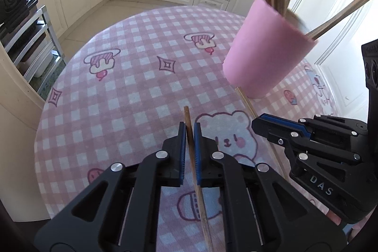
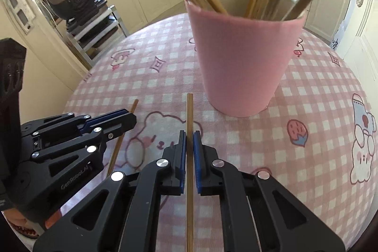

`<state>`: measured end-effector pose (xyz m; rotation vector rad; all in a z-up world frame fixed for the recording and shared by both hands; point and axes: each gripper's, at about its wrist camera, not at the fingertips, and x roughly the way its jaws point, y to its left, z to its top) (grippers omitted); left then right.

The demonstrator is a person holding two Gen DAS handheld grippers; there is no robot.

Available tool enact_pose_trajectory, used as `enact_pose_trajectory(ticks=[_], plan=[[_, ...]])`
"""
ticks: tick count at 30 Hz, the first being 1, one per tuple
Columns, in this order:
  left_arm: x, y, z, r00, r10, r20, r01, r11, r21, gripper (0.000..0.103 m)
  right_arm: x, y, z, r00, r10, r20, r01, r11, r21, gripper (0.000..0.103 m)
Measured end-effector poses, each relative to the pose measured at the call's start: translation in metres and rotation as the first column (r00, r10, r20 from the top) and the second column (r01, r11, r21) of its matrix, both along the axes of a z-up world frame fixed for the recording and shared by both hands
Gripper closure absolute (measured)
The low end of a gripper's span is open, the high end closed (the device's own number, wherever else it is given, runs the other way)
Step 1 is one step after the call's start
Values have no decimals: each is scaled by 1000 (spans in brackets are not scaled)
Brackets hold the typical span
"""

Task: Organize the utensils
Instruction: 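Raise both held chopsticks upright over the pink cup with both tools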

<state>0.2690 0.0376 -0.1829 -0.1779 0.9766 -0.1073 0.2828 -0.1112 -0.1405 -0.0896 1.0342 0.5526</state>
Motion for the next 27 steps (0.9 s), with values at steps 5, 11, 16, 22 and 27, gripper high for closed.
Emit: enact_pose_trajectory(ticks=[5,11,16,22,27], plan=[[-20,-5,40,996,-16,84,17,1000,-13,97,-20,-10,39,997,9,80,-14,998,63,98],[-53,-11,100,974,-41,221,48,999,-25,98,-49,-21,94,976,8,215,-36,991,127,98],[-81,-20,143,944,-70,323,85,996,-33,98,-69,-25,127,951,-4,309,-43,989,144,98],[-101,-24,177,908,-82,411,100,995,-24,98,-89,-33,155,913,-33,407,-30,989,147,98],[-102,-28,192,896,-82,437,107,994,-33,98,-97,-38,171,883,-54,466,-21,988,154,98]])
